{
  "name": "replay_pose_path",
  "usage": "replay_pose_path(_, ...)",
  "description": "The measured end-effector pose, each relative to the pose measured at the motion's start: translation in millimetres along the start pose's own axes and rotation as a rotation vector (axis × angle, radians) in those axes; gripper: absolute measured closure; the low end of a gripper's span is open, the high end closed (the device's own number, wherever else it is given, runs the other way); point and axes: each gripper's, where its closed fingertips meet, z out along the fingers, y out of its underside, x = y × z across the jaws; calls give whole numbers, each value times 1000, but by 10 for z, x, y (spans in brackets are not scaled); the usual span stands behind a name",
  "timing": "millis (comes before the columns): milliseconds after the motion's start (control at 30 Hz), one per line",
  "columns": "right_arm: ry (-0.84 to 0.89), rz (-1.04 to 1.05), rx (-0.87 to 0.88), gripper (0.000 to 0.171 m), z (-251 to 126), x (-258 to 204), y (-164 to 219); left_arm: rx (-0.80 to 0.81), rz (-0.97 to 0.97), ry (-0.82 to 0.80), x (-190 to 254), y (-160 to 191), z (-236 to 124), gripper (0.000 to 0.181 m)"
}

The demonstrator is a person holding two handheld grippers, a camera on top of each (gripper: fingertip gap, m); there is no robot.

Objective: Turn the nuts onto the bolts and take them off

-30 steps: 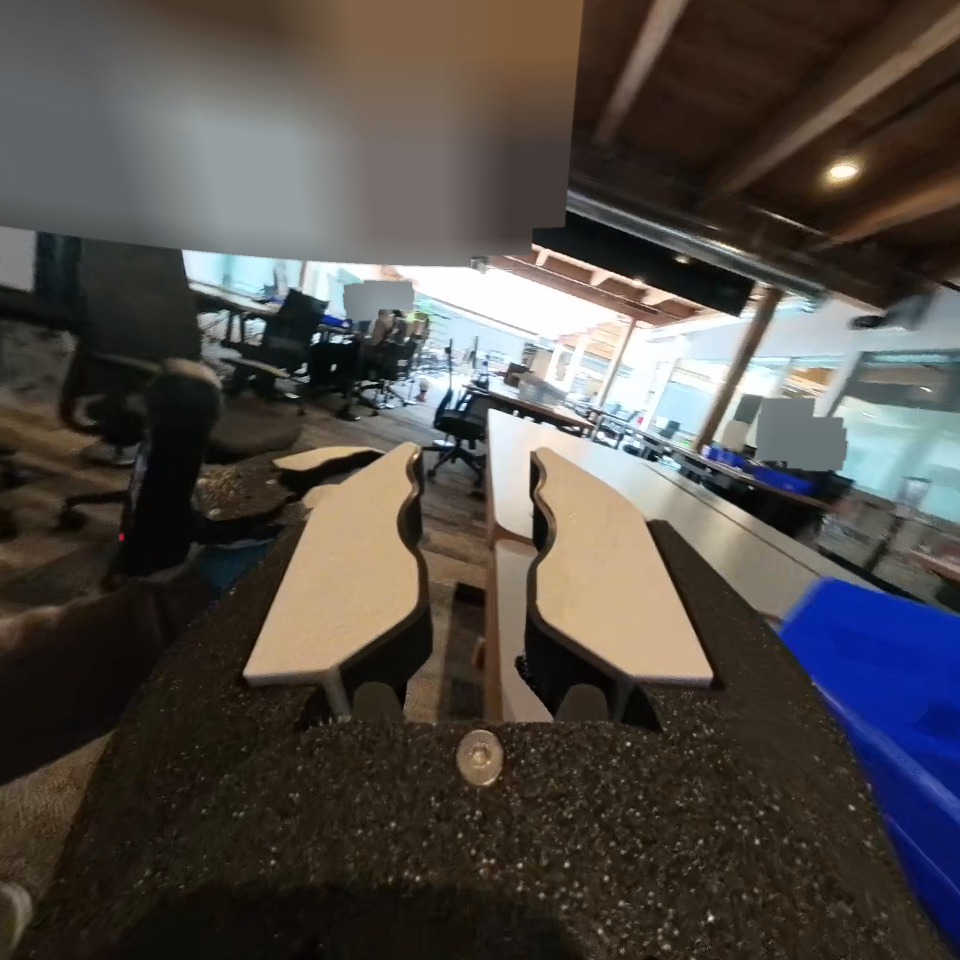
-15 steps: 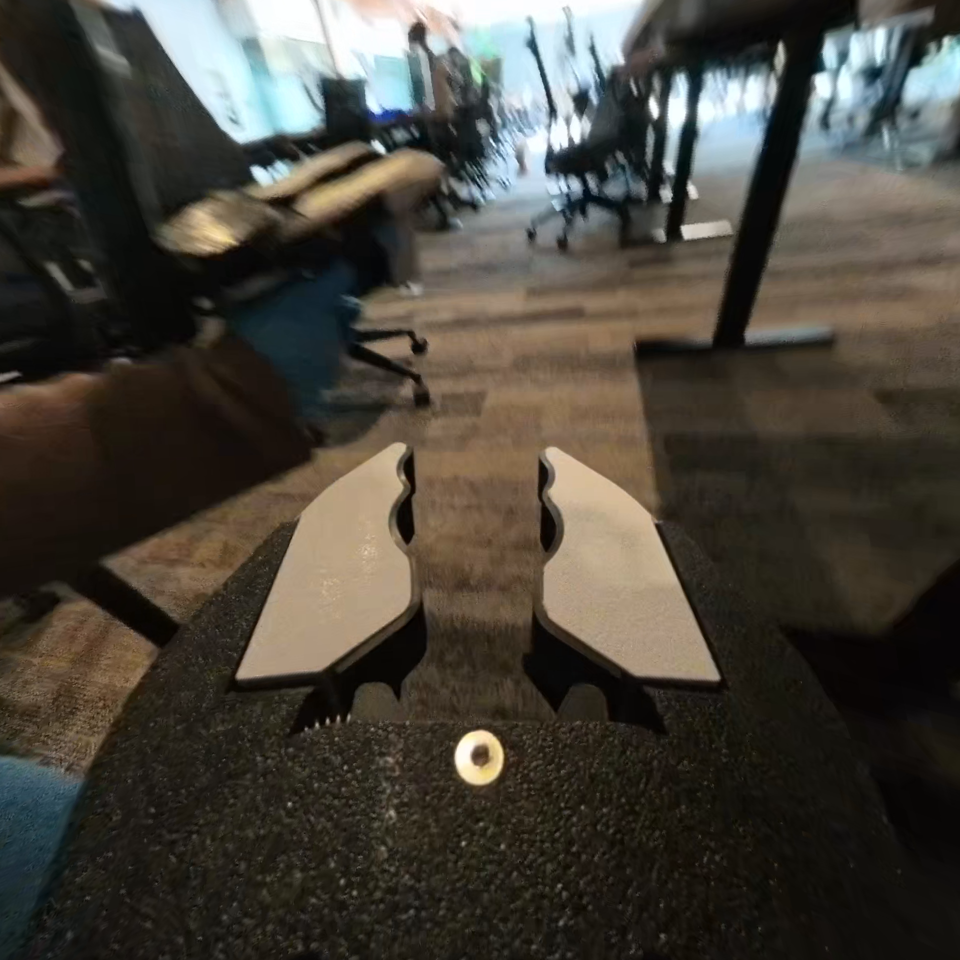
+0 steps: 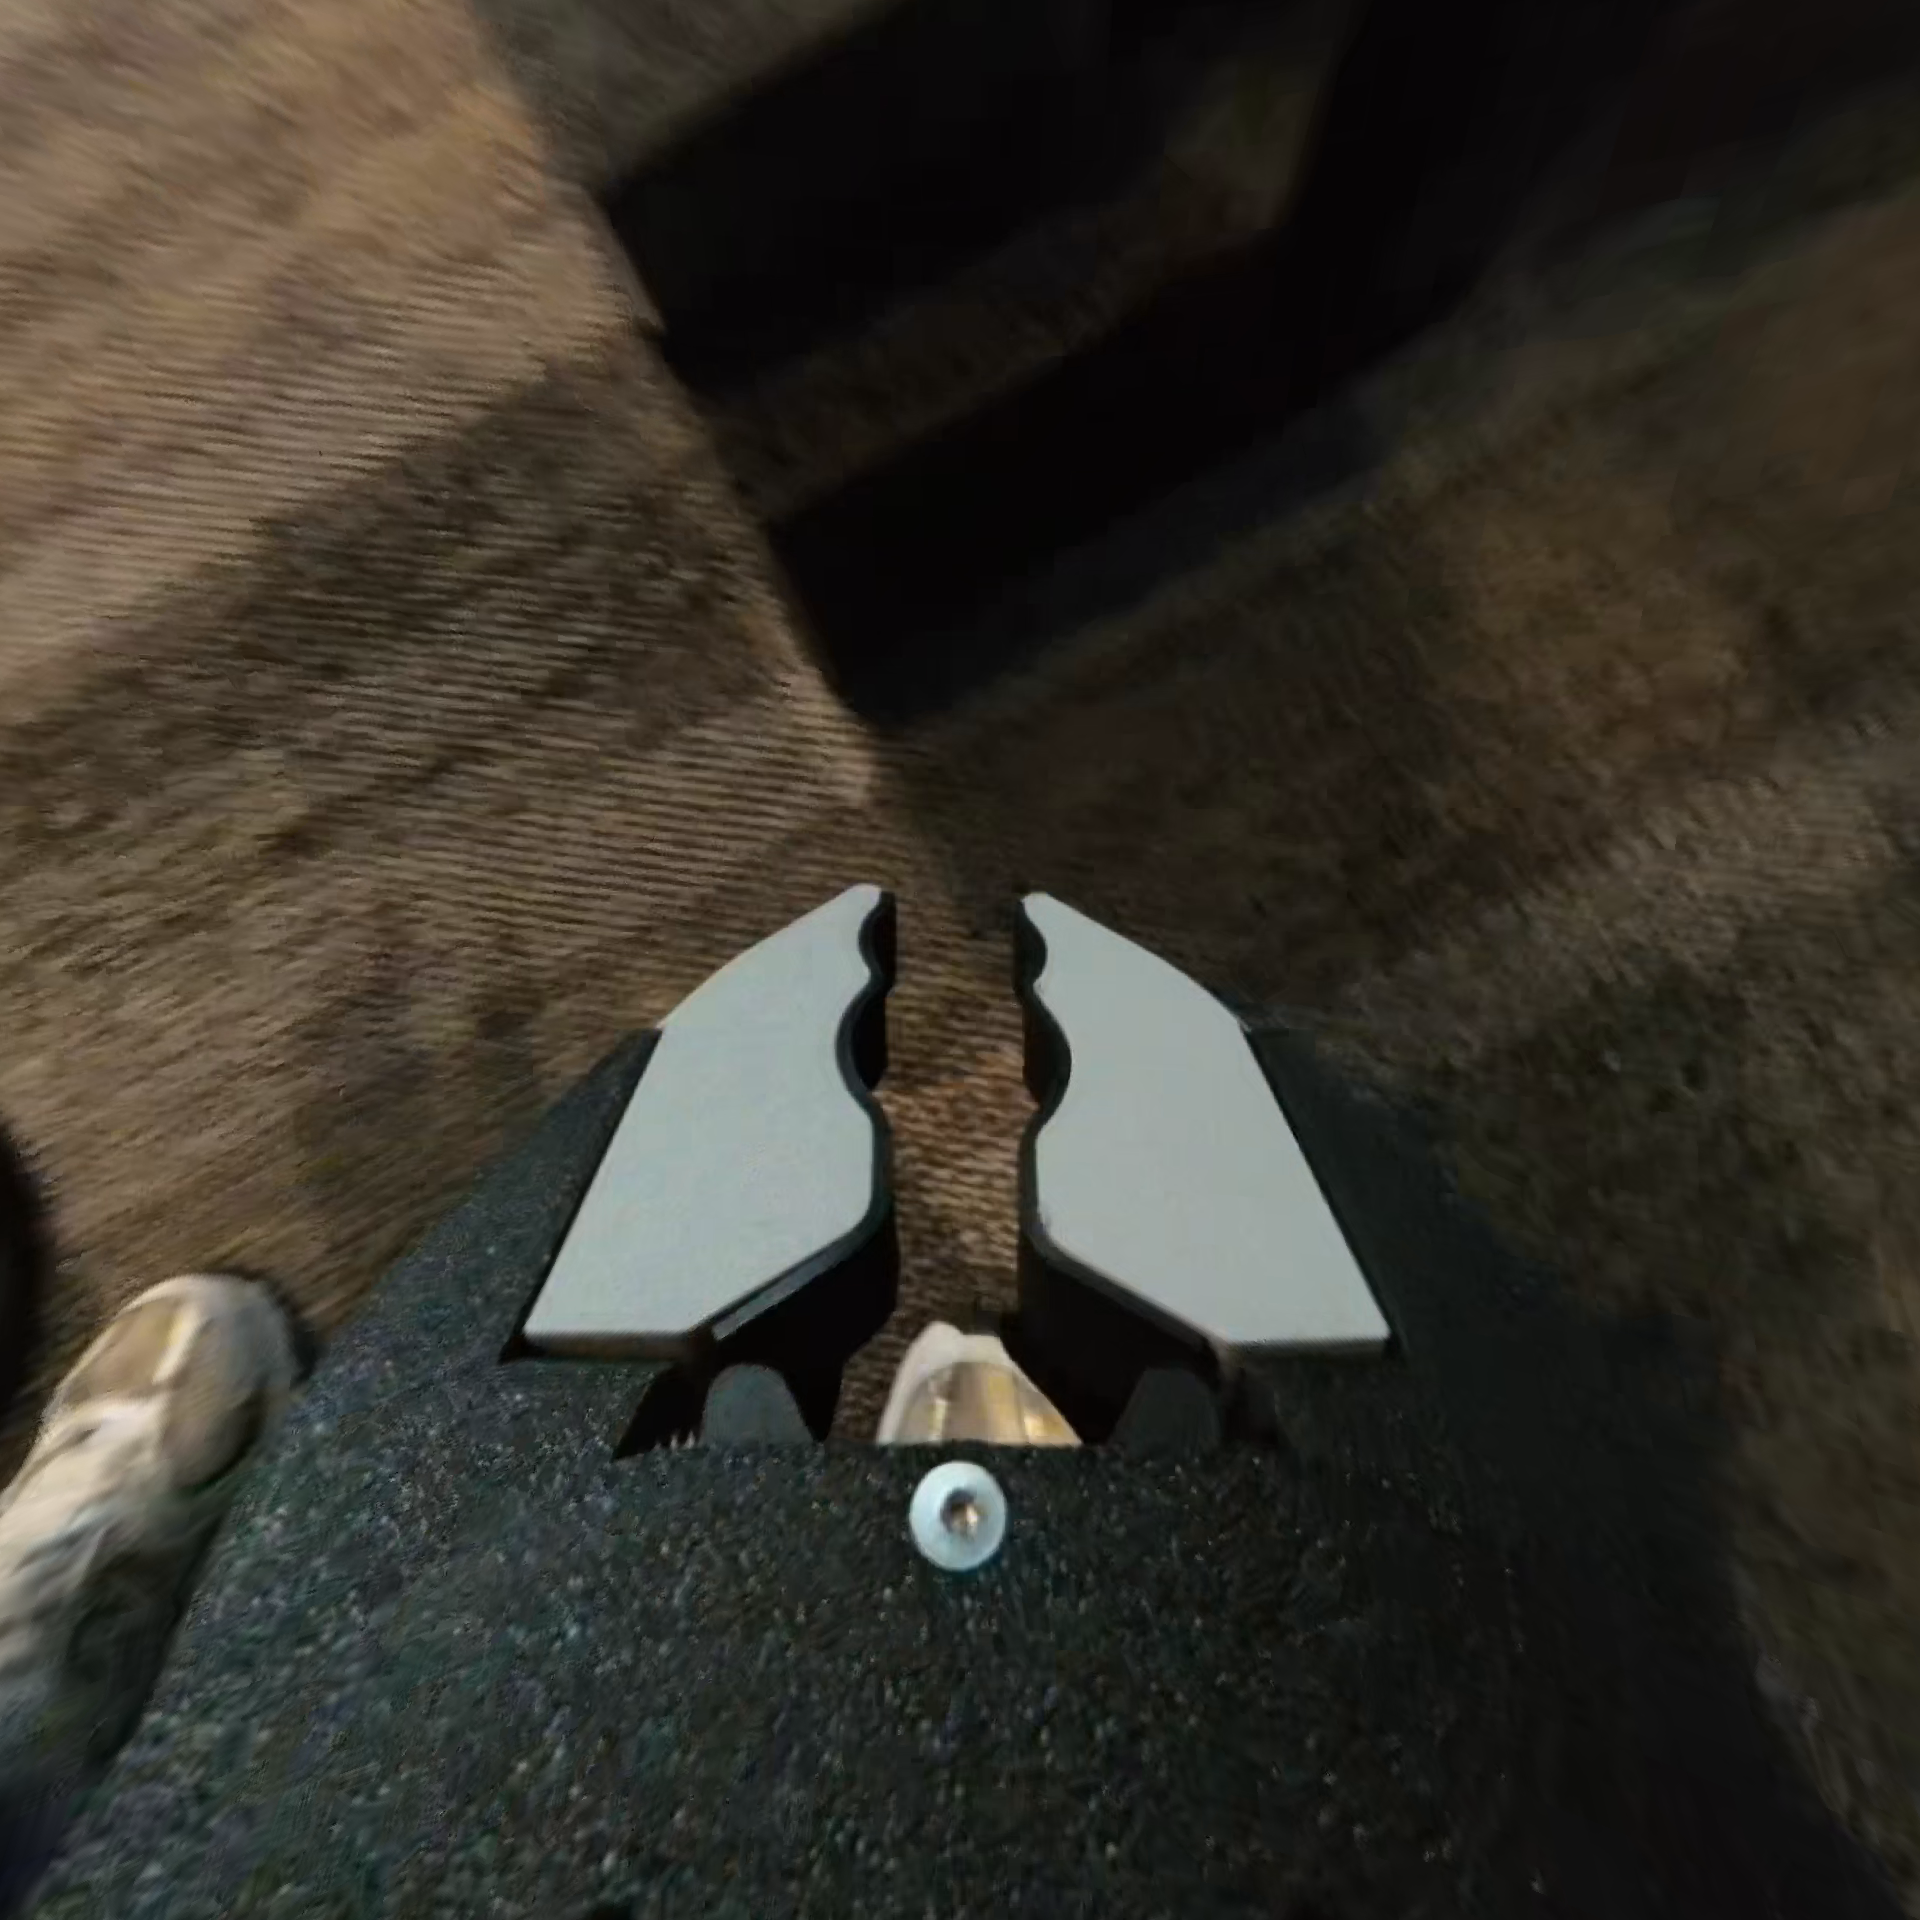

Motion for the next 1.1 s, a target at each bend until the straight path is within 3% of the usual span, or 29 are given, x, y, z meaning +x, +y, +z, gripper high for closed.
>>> replay_pose_path(33,52,45,-13,153,83,218,117,-19,-7,1,8,148,22,140)
replay_pose_path(300,409,384,41,156,397,1862,875,-184,-68,50,329,1424,15,141)
replay_pose_path(533,532,421,125,138,402,2938,1189,-233,-123,30,329,2089,72,142)
replay_pose_path(833,626,339,185,130,769,3895,1059,-221,-46,-42,-120,2358,156,142)
replay_pose_path(967,656,349,148,132,994,4163,1138,-251,-24,-52,-149,2477,128,143)
replay_pose_path(1100,747,302,124,137,976,4434,1240,-267,40,-22,-50,2499,217,143)
